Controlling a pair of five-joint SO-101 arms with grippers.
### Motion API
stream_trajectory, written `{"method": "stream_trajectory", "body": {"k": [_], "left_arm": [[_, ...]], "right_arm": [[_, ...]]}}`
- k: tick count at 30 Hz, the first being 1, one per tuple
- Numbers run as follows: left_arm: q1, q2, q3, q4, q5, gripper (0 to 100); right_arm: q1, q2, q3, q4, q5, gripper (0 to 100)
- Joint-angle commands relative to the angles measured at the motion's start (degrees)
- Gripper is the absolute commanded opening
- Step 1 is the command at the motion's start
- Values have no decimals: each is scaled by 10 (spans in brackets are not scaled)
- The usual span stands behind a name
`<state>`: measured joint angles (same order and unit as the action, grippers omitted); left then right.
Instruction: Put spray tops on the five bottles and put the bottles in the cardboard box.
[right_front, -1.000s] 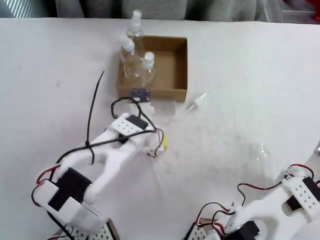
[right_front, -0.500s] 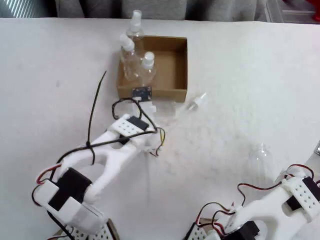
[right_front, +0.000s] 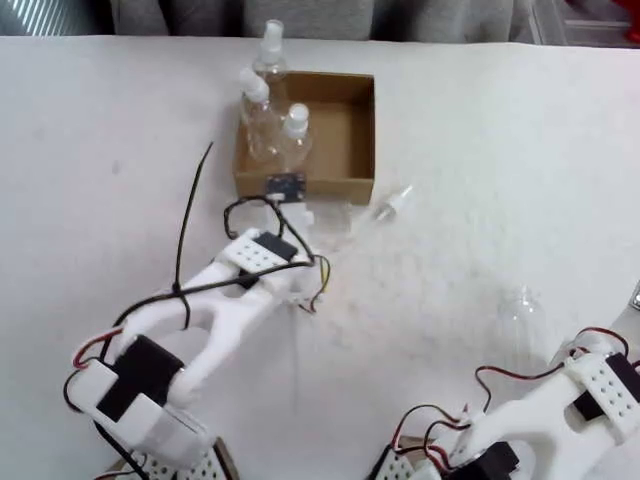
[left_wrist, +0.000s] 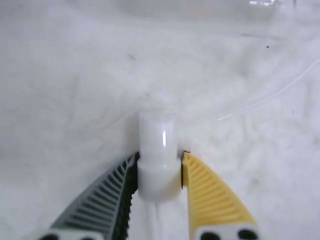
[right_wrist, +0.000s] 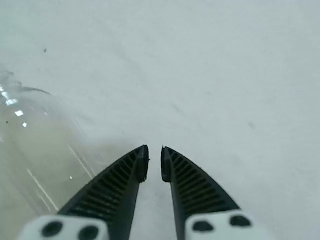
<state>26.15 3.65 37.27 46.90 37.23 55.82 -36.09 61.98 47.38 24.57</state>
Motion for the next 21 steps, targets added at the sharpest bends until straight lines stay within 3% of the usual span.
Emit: {"method": "stream_trajectory", "body": {"k": [1, 7, 12, 21], "left_arm": [[0, -7, -5, 4, -16, 54], [0, -7, -5, 3, -37, 54], [-1, -7, -5, 4, -39, 54], [-19, -7, -5, 5, -39, 54]], "right_arm": [[-15, -38, -58, 69, 3, 26], [-37, -130, -120, 176, -4, 36], [-116, -178, -135, 237, -19, 169], [-244, -63, -131, 217, -15, 176]]}}
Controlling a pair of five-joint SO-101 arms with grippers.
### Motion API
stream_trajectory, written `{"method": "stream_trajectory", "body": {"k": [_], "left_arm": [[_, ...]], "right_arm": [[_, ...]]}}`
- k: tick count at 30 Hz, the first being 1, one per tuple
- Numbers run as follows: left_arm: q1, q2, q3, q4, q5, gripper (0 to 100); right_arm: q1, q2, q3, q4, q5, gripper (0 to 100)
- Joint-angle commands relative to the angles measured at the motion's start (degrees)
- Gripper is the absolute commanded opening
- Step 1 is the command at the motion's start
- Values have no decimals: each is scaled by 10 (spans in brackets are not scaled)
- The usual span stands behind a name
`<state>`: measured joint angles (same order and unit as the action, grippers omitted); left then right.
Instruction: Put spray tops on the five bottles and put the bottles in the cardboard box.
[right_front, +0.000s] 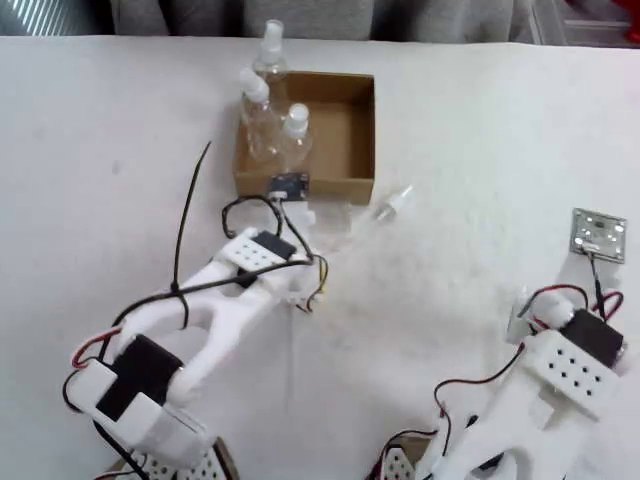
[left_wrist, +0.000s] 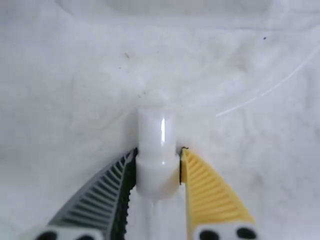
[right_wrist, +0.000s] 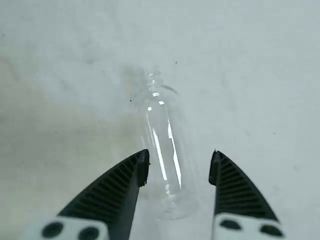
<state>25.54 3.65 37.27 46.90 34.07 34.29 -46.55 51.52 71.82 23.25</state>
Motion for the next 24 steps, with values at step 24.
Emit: {"method": "stream_trajectory", "body": {"k": [24], "left_arm": [[-13, -5, -5, 2, -7, 54]], "right_arm": [[-59, 396, -137, -105, 31, 234]]}}
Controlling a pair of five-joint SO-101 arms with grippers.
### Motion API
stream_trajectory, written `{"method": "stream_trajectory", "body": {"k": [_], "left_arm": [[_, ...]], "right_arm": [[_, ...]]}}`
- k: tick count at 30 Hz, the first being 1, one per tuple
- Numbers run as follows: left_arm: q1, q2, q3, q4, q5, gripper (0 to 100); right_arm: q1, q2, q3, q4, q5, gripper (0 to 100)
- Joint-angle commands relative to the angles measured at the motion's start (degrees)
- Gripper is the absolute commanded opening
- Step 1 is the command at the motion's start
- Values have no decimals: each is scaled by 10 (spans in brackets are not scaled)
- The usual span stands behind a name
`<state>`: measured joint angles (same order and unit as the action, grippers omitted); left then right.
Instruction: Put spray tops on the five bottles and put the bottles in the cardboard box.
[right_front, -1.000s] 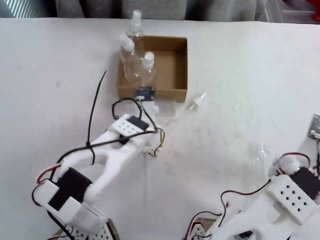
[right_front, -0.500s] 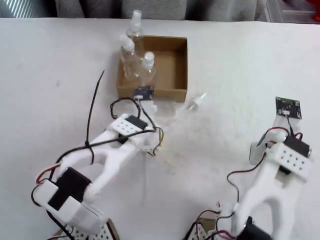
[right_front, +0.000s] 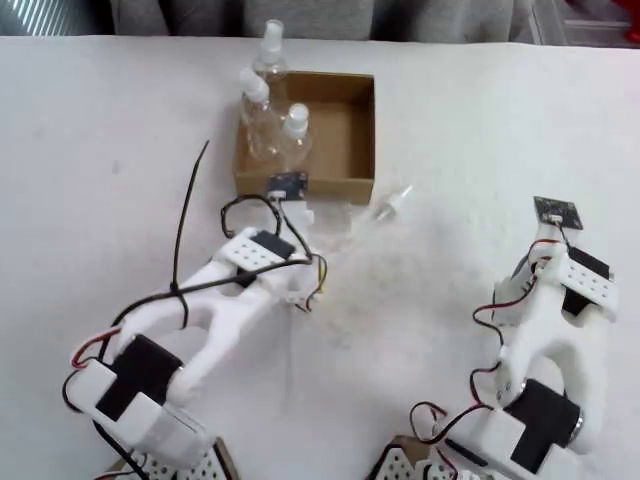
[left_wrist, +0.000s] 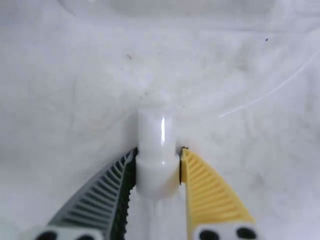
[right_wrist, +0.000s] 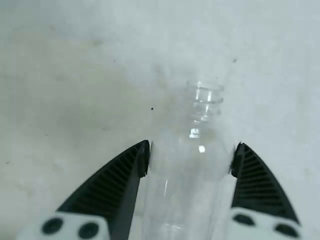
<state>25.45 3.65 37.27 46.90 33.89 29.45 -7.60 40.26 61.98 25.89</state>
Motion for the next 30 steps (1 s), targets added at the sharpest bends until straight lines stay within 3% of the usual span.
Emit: {"method": "stream_trajectory", "body": {"k": [1, 10, 16, 20, 27, 30], "left_arm": [[-12, -5, -5, 2, -5, 54], [-11, -5, -5, 2, -5, 54], [-12, -5, -5, 2, -5, 54], [-12, -5, -5, 2, -5, 54], [-12, -7, -5, 4, -5, 54], [-12, -7, -5, 4, -5, 54]], "right_arm": [[-11, 12, -25, -7, 4, 234], [-8, 65, -25, -46, 0, 227], [-7, 65, -25, -43, 0, 77], [-1, 65, -32, -41, 0, 58], [0, 65, -146, 81, -4, 56], [-14, 65, -213, 134, -53, 56]]}}
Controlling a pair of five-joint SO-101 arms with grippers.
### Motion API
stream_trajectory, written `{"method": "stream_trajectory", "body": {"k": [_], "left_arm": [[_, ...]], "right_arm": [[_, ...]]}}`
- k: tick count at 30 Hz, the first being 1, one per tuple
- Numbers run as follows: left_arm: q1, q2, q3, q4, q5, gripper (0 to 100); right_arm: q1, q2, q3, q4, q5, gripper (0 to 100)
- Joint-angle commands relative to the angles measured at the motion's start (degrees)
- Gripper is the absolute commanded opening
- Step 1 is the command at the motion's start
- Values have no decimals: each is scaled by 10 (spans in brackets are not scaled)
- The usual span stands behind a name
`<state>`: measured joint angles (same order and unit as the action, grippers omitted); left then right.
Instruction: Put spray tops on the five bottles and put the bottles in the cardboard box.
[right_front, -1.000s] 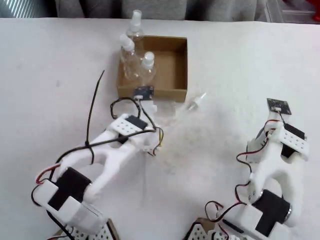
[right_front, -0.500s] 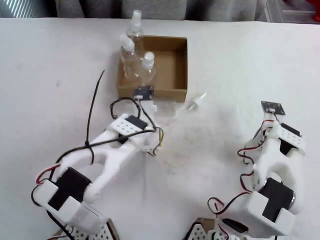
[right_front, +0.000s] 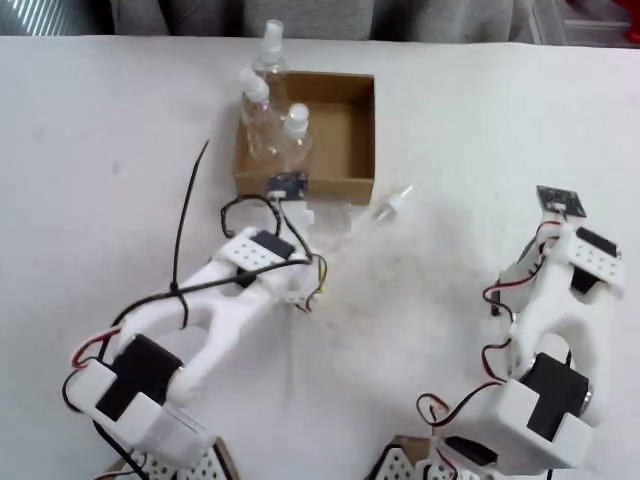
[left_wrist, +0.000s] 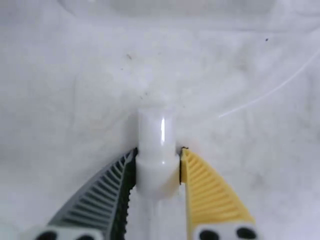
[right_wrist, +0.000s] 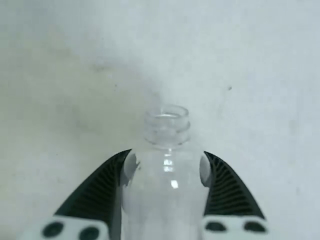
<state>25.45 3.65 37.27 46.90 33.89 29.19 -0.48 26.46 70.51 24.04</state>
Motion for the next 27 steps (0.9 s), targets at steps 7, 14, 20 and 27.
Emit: {"method": "stream_trajectory", "body": {"k": [7, 14, 20, 27], "left_arm": [[-13, -7, -5, 4, -5, 54], [-23, -7, -5, 5, -5, 54], [-44, -7, -9, 5, -6, 54], [-56, -8, -10, 5, -6, 54]], "right_arm": [[-81, -7, -211, 187, -97, 55], [-157, -115, -216, 220, -159, 55], [-223, -211, -164, 180, -193, 55], [-305, -221, -44, -37, -192, 55]]}}
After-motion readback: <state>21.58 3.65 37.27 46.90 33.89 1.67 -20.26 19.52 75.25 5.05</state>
